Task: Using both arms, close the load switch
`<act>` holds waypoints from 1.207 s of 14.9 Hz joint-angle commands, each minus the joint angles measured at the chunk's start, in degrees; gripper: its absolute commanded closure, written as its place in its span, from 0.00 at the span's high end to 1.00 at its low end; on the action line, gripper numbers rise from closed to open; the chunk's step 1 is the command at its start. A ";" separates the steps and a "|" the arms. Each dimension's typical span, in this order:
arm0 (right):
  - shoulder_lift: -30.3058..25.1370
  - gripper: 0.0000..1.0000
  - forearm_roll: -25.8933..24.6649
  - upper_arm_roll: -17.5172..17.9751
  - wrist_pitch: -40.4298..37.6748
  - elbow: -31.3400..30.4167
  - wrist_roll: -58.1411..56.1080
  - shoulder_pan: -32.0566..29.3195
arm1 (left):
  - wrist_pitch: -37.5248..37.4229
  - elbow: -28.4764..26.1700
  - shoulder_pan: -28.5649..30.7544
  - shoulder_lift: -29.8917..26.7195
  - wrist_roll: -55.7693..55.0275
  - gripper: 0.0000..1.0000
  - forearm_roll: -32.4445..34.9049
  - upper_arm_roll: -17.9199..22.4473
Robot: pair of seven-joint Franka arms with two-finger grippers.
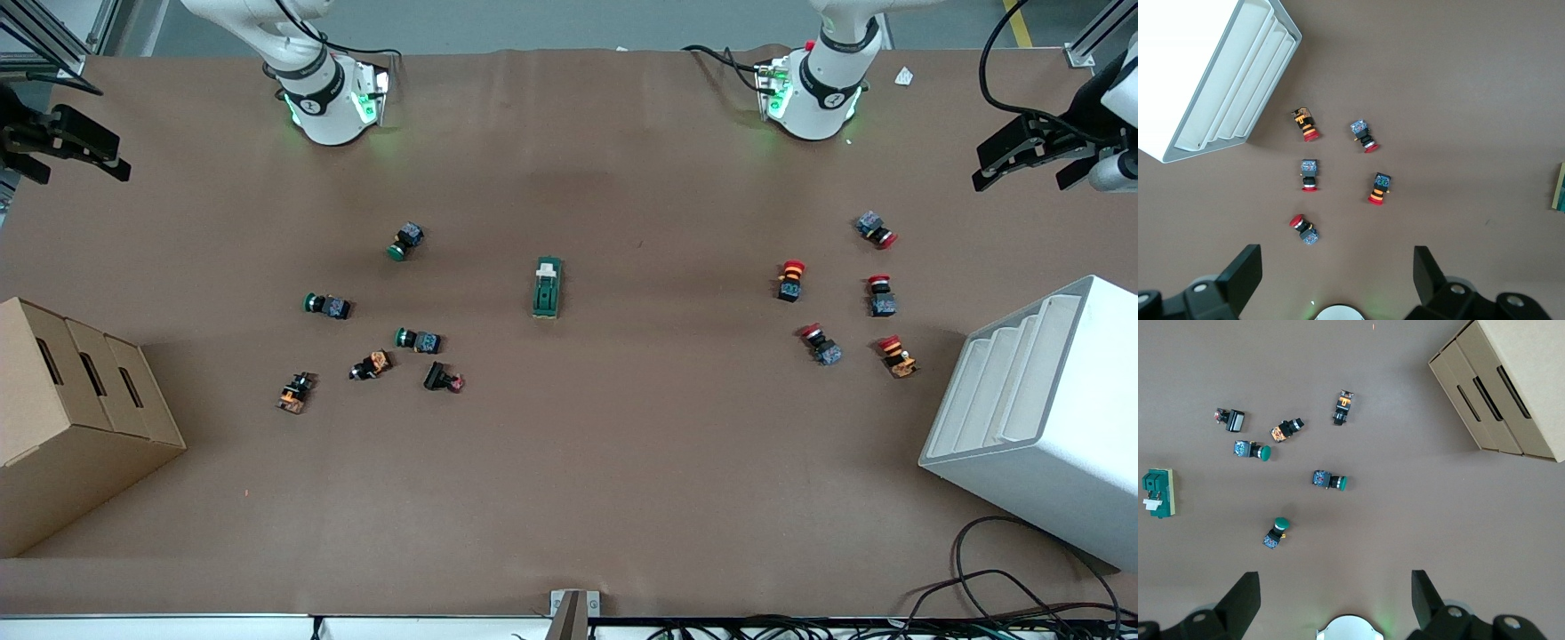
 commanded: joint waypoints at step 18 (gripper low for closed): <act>3.32 1.00 -1.10 -0.30 1.34 0.55 -0.30 -0.34 | 12.44 -3.35 -3.07 6.02 -13.34 1.00 -2.25 -20.10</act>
